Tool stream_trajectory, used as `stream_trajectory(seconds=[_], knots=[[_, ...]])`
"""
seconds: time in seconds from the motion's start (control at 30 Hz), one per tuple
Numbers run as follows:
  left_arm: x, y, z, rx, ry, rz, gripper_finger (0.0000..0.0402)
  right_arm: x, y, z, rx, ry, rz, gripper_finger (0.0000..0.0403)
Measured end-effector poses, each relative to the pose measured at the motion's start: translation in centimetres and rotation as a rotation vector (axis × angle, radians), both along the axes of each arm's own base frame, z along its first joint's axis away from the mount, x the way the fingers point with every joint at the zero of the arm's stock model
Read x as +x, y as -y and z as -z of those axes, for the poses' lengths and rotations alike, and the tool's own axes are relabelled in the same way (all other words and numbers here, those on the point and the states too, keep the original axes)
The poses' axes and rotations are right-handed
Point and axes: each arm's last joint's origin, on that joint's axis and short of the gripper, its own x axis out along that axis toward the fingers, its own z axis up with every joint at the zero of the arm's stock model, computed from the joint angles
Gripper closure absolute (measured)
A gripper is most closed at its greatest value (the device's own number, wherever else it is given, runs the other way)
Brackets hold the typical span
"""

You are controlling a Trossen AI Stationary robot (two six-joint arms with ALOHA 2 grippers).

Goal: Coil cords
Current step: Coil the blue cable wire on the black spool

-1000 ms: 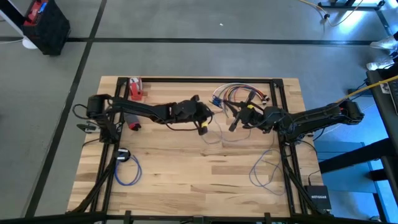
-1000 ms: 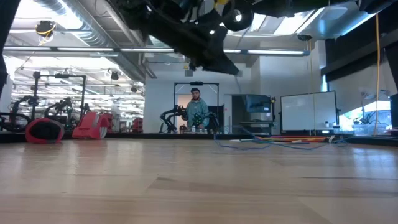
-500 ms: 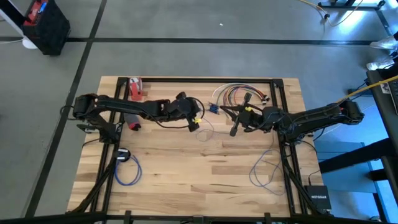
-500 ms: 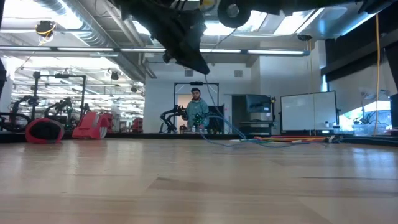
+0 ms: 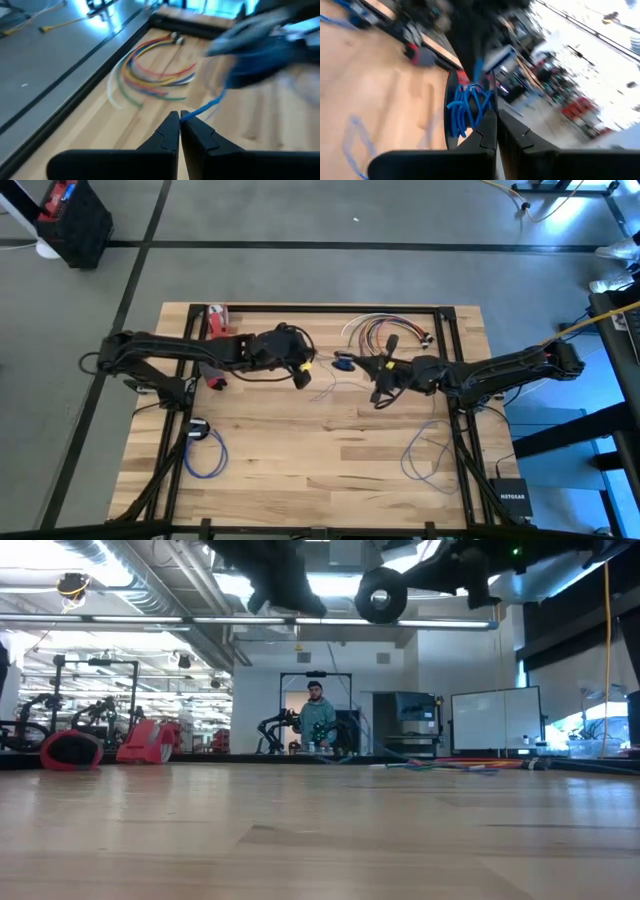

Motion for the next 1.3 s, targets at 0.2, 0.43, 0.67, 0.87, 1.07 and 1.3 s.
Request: stream_trajectory(seconds=[0.2,0.43,0.67,0.87,1.07,1.3], knots=[[1.0,1.5,-0.5,-0.03,0.113,0.086,0.0394,0.5,0.9,0.6,-0.015,-0.03,0.08,0.0395],[2.9,2.8,-0.2,-0.029,0.234,0.133,0.0397,1.6,2.0,1.3,0.033,0.02,0.135,0.0395],[5.4,3.0,1.8,-0.009,0.308,0.147,0.0394,2.3,1.9,1.1,0.098,0.069,0.111,0.0395],[7.0,2.9,2.6,0.006,0.347,0.147,0.0399,2.6,1.7,0.6,0.18,0.118,0.059,0.0395],[7.3,2.5,3.2,0.008,0.33,0.131,0.0397,2.6,1.7,-0.2,0.268,0.217,0.031,0.0395],[7.2,2.0,3.1,0.027,0.328,0.111,0.0394,2.6,1.6,-1.1,0.345,0.343,0.01,0.0395]])
